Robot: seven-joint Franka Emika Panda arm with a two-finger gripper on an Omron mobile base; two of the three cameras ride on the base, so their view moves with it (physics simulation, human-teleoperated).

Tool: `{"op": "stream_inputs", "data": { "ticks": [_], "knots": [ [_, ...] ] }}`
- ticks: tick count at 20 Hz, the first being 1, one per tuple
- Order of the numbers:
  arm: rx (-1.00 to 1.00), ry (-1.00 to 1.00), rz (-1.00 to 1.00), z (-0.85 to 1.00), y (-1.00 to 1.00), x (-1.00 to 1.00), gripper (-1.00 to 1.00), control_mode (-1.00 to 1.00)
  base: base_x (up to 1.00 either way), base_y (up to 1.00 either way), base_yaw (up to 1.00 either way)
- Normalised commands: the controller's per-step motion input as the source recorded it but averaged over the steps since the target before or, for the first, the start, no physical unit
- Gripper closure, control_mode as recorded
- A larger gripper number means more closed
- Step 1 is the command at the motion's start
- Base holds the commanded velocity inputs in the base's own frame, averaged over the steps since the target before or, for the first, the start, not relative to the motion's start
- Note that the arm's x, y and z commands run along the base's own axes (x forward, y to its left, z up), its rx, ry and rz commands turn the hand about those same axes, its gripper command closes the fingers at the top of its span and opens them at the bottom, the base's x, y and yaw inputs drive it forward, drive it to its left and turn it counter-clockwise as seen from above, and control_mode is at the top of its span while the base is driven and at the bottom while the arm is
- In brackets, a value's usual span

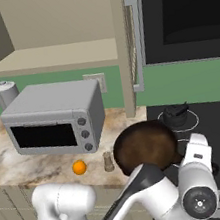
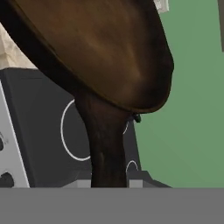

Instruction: Pick the pan from the cabinet and place it on the stove. Then turn on the stove burner for the pan.

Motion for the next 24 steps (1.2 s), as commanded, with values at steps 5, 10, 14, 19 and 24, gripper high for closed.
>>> {"op": "stream_inputs", "data": {
  "ticks": [5,10,14,19,24],
  "knots": [
    [0.0,0.0,0.0,-0.26,-0.44,0.39,1.0,-1.0,0.0,0.0,0.0],
    [0.0,0.0,0.0,-0.3,-0.38,0.34,1.0,-1.0,0.0,0.0,0.0],
    [0.0,0.01,0.0,-0.3,-0.35,0.35,1.0,-1.0,0.0,0.0,0.0],
    [0.0,0.03,0.0,-0.27,-0.31,0.36,1.0,-1.0,0.0,0.0,0.0],
    [0.0,0.04,0.0,-0.27,-0.32,0.33,1.0,-1.0,0.0,0.0,0.0]
  ]
}}
